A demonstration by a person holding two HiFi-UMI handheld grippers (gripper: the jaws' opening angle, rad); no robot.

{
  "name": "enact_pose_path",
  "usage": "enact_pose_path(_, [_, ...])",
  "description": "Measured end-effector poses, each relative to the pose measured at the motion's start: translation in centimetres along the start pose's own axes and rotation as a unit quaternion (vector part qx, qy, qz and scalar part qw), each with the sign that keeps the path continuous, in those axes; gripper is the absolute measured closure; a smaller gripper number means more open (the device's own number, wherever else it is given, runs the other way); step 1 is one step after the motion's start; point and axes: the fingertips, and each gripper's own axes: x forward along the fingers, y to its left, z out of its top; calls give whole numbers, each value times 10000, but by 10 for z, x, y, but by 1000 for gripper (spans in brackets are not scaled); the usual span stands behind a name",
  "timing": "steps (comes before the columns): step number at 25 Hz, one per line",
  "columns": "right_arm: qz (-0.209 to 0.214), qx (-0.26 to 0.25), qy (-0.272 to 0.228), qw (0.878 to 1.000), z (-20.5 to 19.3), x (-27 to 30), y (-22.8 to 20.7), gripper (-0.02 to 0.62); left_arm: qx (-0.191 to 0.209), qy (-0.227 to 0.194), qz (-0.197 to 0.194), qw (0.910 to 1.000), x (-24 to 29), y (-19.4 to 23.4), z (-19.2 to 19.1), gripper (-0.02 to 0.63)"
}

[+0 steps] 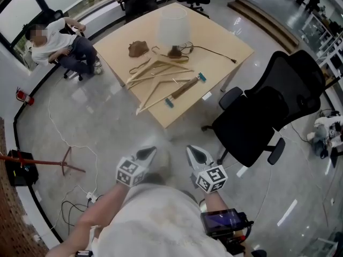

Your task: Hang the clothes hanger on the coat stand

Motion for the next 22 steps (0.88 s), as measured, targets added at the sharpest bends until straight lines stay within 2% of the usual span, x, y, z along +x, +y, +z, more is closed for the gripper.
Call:
enact_pose_path(8, [-470, 9, 33, 9989, 30, 14, -51, 581, 155, 11, -674, 9976, 82, 11, 42, 604])
enact_pose_path(11, [-683, -58, 102, 9976, 42, 24, -75, 581, 173, -77, -814, 9965, 108, 24, 62, 604])
enact_pose_path(14, [-844, -102, 153, 9963, 53, 41, -96, 581, 118, -99, -876, 9960, 124, 43, 73, 604])
enact_pose_path(18, [-923, -173, 253, 9953, 64, 68, -115, 581, -70, -21, -862, 9962, 136, 74, 68, 604])
enact_pose_path(22, [-844, -240, 420, 9953, 67, 97, -126, 581, -324, 43, -683, 9971, 137, 104, 67, 604])
